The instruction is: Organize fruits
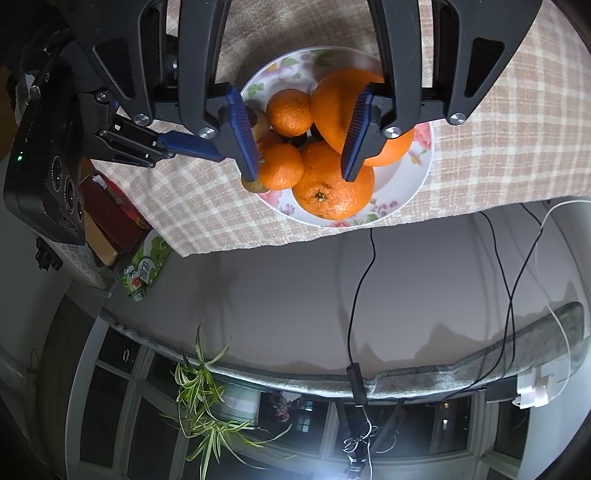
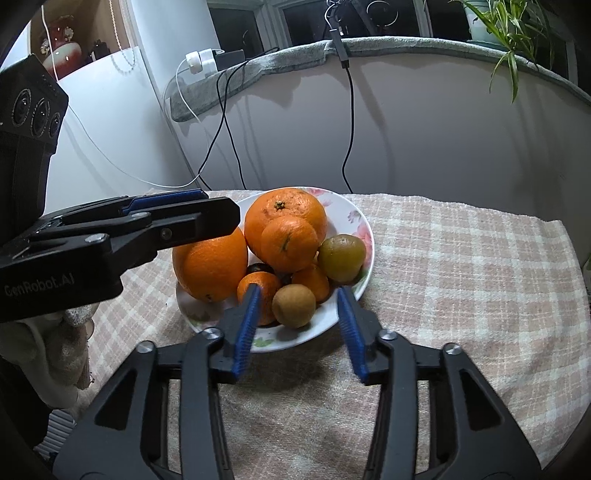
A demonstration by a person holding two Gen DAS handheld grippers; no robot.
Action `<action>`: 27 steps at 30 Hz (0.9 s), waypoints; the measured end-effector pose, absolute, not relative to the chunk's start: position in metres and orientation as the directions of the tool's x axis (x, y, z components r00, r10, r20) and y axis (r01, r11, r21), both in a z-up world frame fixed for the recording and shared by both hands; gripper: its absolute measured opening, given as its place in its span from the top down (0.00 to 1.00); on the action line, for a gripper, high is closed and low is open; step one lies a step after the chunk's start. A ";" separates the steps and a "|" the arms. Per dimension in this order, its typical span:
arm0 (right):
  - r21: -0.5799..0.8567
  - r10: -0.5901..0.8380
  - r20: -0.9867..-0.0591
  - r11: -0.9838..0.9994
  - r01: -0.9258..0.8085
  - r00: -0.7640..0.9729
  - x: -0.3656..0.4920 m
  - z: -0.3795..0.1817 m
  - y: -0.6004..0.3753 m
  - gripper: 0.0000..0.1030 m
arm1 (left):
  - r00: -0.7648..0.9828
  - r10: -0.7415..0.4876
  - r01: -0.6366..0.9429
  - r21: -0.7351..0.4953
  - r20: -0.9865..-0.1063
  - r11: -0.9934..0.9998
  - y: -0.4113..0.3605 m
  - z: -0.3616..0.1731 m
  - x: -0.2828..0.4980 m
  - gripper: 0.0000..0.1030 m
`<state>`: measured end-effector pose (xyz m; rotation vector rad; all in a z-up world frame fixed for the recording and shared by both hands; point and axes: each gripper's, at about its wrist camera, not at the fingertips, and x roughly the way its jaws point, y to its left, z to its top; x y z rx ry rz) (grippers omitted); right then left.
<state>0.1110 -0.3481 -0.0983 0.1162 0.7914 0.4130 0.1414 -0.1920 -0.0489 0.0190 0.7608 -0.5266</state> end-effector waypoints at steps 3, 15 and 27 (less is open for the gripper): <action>0.252 0.401 -0.661 0.915 -0.315 0.634 0.110 -0.097 -0.350 0.47 | 0.602 -0.447 0.461 -0.169 -0.661 0.871 -0.192 -0.049 0.141 0.54; 0.241 0.393 -0.651 0.918 -0.314 0.650 0.105 -0.090 -0.350 0.27 | 0.614 -0.437 0.448 -0.167 -0.657 0.879 -0.189 -0.047 0.139 0.35; 0.237 0.380 -0.657 0.924 -0.300 0.652 0.100 -0.083 -0.349 0.17 | 0.636 -0.397 0.415 -0.142 -0.662 0.899 -0.184 -0.043 0.125 0.29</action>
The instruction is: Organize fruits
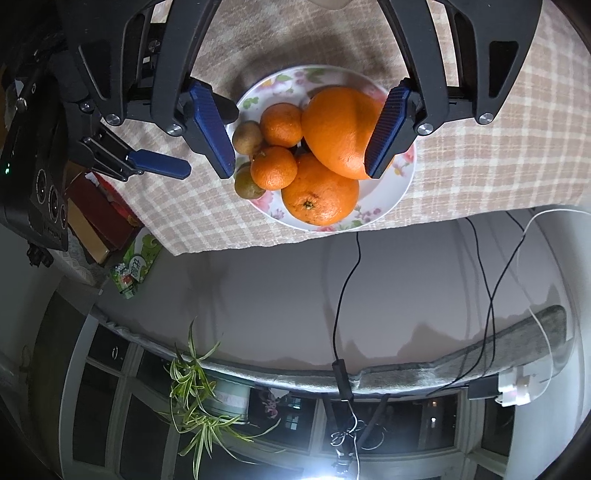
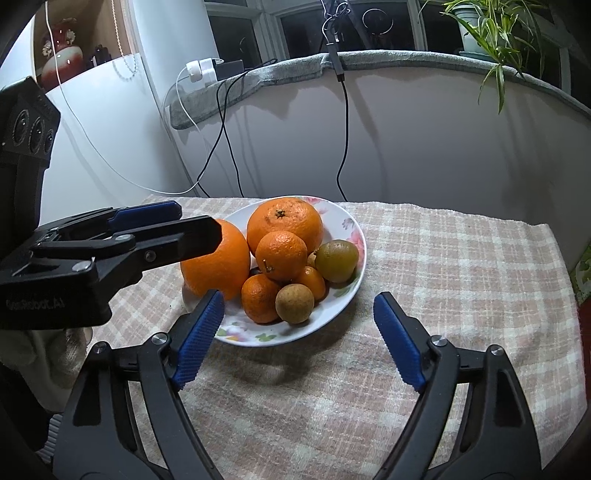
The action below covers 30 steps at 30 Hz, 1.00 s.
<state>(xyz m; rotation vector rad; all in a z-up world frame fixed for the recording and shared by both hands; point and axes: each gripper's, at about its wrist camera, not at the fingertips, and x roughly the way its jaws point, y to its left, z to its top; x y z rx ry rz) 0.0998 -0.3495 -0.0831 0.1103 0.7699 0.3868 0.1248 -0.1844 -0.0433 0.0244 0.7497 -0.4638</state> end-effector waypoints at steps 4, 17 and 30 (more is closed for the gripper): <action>0.234 0.375 -0.655 0.926 -0.296 0.656 0.095 -0.080 -0.349 0.17 | 0.646 -0.383 0.400 -0.135 -0.660 0.907 -0.180 -0.040 0.118 0.29; 0.241 0.373 -0.629 0.928 -0.285 0.682 0.074 -0.066 -0.352 0.16 | 0.680 -0.353 0.362 -0.123 -0.643 0.924 -0.166 -0.032 0.091 0.29; 0.243 0.358 -0.589 0.934 -0.263 0.725 0.045 -0.053 -0.353 0.04 | 0.730 -0.305 0.309 -0.103 -0.611 0.946 -0.152 -0.025 0.051 0.22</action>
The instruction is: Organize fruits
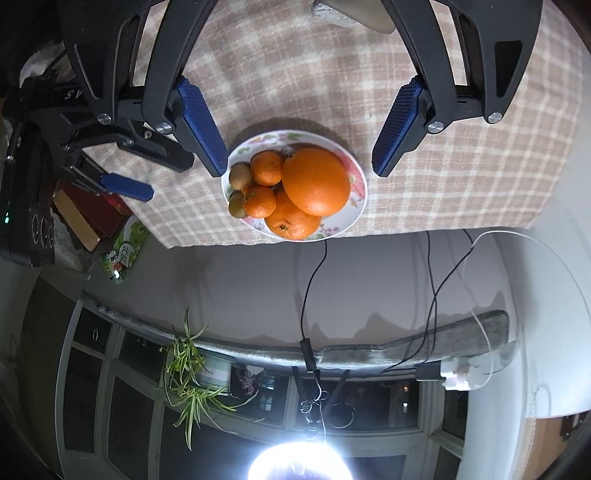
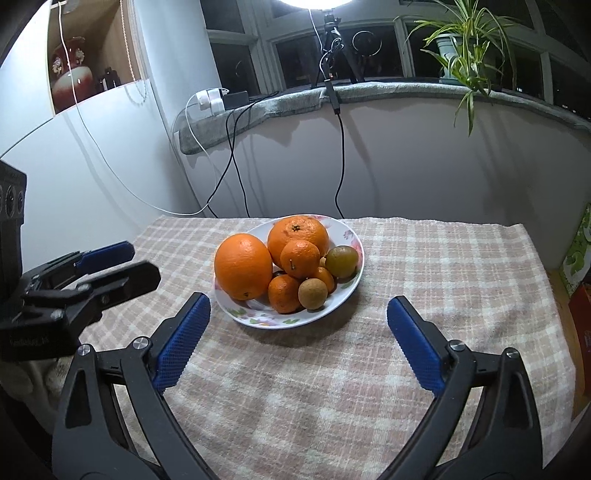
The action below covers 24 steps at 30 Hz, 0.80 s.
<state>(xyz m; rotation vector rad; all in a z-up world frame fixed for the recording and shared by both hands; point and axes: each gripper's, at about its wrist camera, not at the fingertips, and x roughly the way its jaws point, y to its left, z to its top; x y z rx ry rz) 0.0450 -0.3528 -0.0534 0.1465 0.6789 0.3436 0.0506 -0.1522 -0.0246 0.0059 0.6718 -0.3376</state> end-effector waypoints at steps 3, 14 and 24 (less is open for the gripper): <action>0.245 0.359 -0.584 0.933 -0.264 0.728 0.041 -0.052 -0.352 0.04 | 0.729 -0.306 0.304 -0.111 -0.612 0.946 -0.149 -0.025 0.046 0.21; 0.269 0.361 -0.577 0.931 -0.247 0.732 0.034 -0.051 -0.361 0.04 | 0.730 -0.295 0.296 -0.102 -0.616 0.950 -0.147 -0.027 0.038 0.19; 0.266 0.362 -0.580 0.931 -0.250 0.730 0.035 -0.051 -0.360 0.04 | 0.742 -0.288 0.283 -0.106 -0.605 0.953 -0.141 -0.024 0.036 0.19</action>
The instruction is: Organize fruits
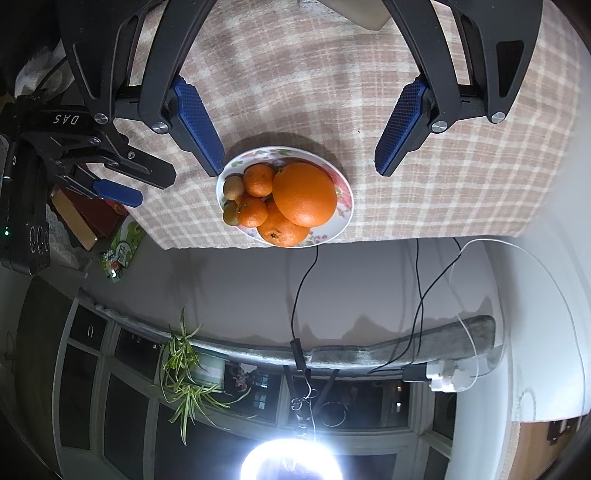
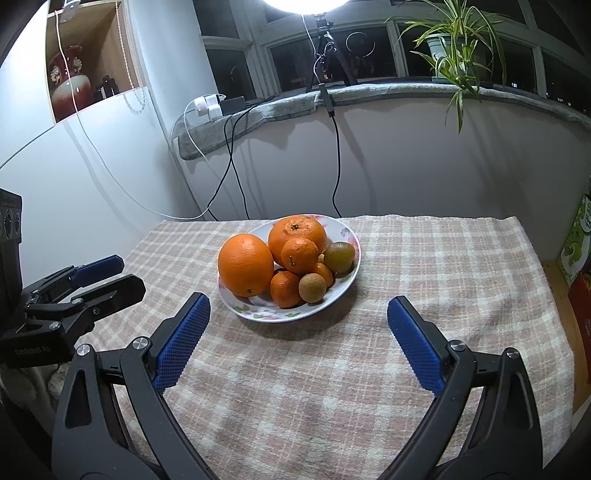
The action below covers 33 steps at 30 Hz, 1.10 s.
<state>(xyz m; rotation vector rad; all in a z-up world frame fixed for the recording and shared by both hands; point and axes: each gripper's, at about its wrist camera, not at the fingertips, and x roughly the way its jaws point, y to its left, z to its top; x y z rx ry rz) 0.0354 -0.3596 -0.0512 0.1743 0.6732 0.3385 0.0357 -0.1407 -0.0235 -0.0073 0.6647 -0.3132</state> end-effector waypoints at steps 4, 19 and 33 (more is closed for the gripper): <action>0.265 0.363 -0.578 0.931 -0.253 0.731 0.036 -0.050 -0.358 0.04 | 0.747 -0.283 0.277 -0.106 -0.602 0.955 -0.138 -0.022 0.035 0.19; 0.263 0.365 -0.581 0.930 -0.257 0.727 0.036 -0.050 -0.354 0.04 | 0.754 -0.285 0.277 -0.107 -0.593 0.955 -0.137 -0.021 0.032 0.19; 0.272 0.368 -0.589 0.929 -0.252 0.720 0.037 -0.054 -0.354 0.04 | 0.753 -0.282 0.271 -0.111 -0.595 0.956 -0.136 -0.021 0.033 0.19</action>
